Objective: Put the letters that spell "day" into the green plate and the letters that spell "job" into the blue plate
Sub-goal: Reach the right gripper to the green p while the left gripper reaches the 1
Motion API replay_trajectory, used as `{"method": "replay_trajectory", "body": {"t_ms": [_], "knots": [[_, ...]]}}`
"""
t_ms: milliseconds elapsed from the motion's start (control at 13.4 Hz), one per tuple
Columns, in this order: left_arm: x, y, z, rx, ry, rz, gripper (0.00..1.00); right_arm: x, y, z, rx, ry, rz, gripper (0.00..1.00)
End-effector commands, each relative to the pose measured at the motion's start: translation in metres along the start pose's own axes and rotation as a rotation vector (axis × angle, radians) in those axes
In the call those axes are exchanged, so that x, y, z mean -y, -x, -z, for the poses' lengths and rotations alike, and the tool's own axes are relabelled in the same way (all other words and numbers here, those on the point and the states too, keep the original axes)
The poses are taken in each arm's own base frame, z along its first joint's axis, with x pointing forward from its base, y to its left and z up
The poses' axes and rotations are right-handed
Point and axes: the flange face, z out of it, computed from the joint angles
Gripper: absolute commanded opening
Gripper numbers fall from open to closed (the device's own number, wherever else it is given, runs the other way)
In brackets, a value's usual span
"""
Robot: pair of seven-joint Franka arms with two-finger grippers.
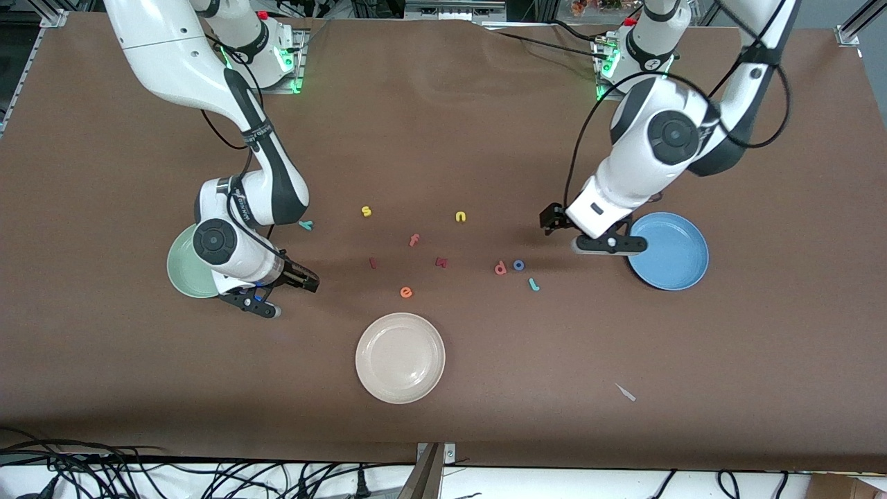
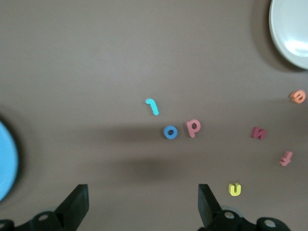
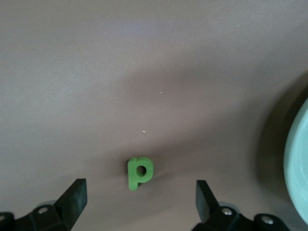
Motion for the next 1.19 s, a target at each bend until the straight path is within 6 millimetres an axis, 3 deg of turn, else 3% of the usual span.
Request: {"method": "replay_trajectory", "body": {"t_ms": [0,224,299,373,522,597,821,970,1119], "knots": [[-0.005,-0.006,-0.026,0.018,0.015,0.0,1.0,0.009,-0.006,-0.01,-0.015,-0.021,-0.011,1.0],[-0.007,-0.002,-0.038,0.053,-0.003,-0.01,1.0,0.01,-0.007,-0.014,-0.024,-0.027,-0.014,0.95],[-0.004,-0.004,-0.05,0.063,-0.008,-0.008,1.0,0.011,-0.006,-0.015,-0.025,-0.028,-0.017,0.94],[0.009,-0.011,-0.061,0.073,-0.015,0.001,1.0,0.011,-0.006,-0.015,-0.025,-0.028,-0.017,0.92],[0.007,-0.025,-0.086,0.05,0.006,0.025,0.99,0.01,-0.005,-0.023,-0.017,-0.019,-0.017,0.84],[0.016,-0.039,-0.1,0.033,0.001,0.054,0.98,0.012,-0.004,-0.024,-0.016,-0.017,-0.014,0.8],[-0.002,-0.064,-0.126,0.014,0.036,0.134,0.94,0.016,-0.002,-0.028,-0.025,-0.023,-0.009,0.76],[-0.013,-0.063,-0.148,-0.03,0.053,0.184,0.94,0.018,-0.001,-0.029,-0.022,-0.021,-0.006,0.68],[-0.009,-0.065,-0.159,-0.037,0.047,0.199,0.93,0.018,-0.001,-0.029,-0.022,-0.021,-0.006,0.56]]}}
